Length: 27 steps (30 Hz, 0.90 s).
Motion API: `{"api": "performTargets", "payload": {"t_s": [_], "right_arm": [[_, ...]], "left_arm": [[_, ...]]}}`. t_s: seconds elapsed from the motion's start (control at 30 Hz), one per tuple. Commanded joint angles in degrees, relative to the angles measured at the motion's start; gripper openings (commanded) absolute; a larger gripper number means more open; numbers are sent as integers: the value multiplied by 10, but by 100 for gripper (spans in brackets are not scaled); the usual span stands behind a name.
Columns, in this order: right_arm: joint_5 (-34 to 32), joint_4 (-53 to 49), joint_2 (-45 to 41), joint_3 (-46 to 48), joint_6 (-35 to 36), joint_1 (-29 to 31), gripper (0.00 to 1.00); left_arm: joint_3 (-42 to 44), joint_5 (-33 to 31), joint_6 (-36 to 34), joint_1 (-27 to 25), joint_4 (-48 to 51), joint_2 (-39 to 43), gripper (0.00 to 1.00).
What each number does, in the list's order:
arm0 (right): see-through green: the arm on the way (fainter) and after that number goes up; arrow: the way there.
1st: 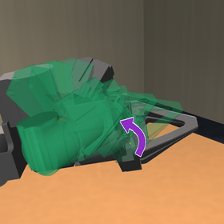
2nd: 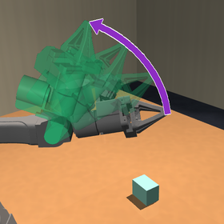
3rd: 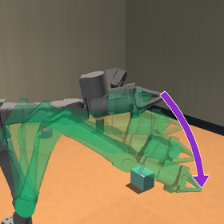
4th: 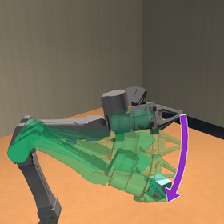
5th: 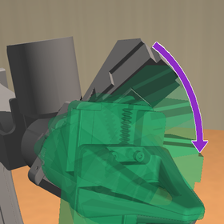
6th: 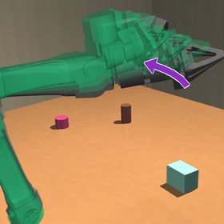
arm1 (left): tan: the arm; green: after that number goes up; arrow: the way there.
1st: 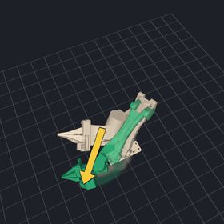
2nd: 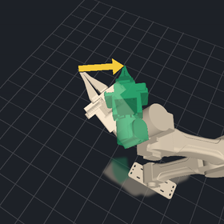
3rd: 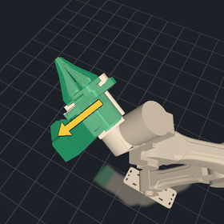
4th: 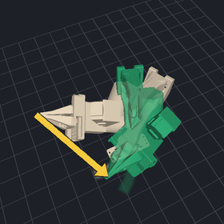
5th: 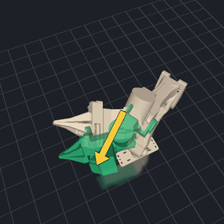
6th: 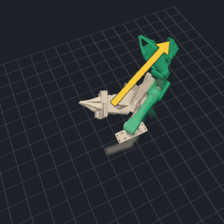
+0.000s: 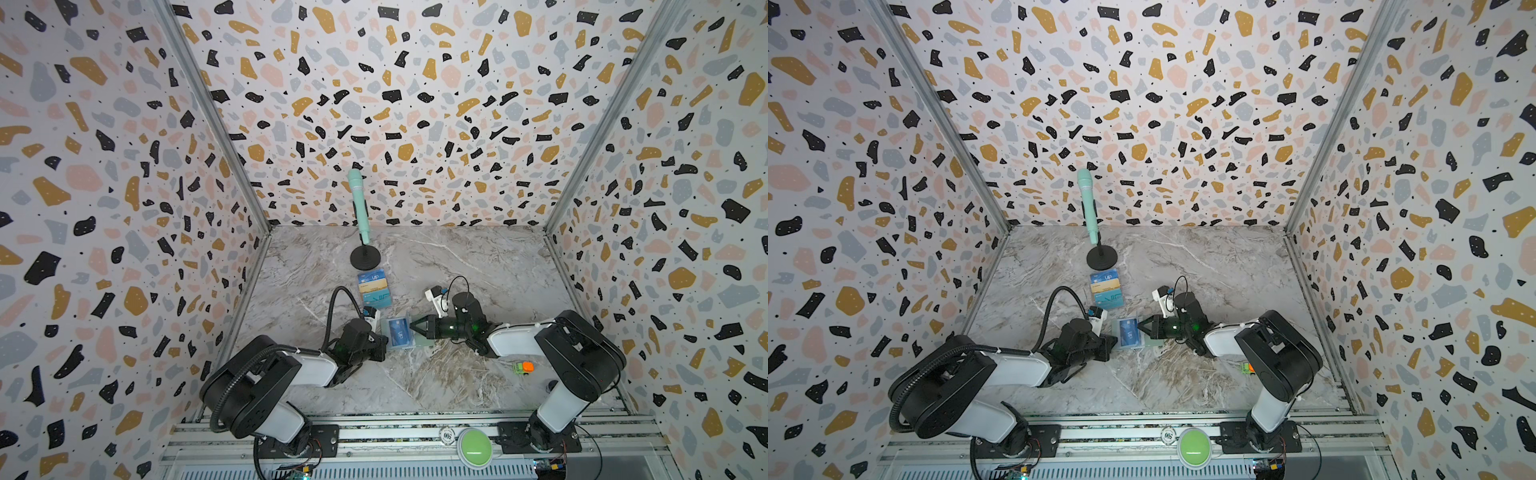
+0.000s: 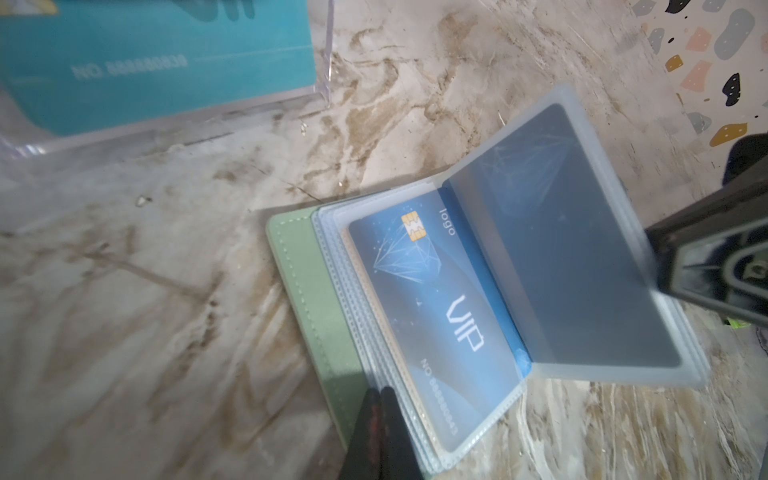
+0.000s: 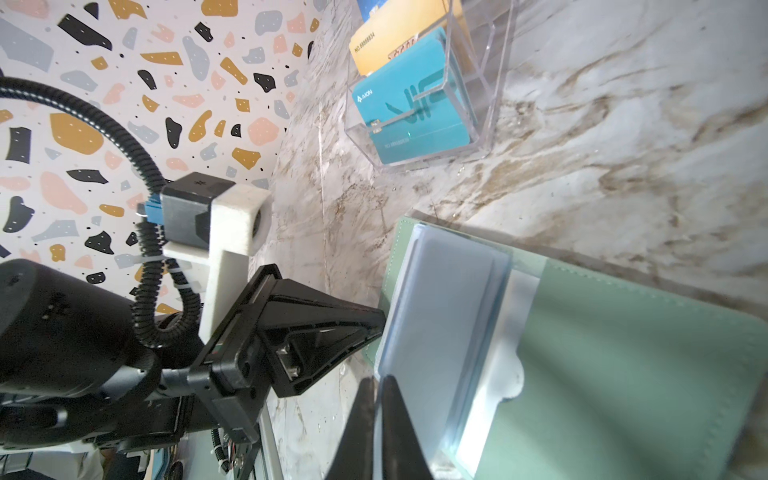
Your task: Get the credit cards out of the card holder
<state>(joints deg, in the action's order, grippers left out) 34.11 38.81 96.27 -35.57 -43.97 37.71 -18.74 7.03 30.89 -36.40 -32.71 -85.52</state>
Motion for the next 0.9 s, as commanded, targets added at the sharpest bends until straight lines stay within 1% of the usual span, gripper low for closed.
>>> {"api": "performTargets", "payload": {"t_s": [0.0,0.1,0.23,0.43,0.7,0.87], "right_arm": [[19,33,7,4,-12,-1,8],[30,52,14,5,-21,0,9],[20,41,18,0,-18,0,9],[-27,-45,18,-31,26,13,10],[-100,-150,34,-86,73,48,11],[-112,-168,39,-97,81,55,15]], "left_arm": [[15,-7,-4,1,41,-11,5],[18,-8,-4,1,41,-9,5],[19,-10,-4,1,43,-4,5],[20,-13,-6,1,48,2,5],[21,-16,-7,1,54,7,5],[22,-18,-8,1,55,8,5]]}}
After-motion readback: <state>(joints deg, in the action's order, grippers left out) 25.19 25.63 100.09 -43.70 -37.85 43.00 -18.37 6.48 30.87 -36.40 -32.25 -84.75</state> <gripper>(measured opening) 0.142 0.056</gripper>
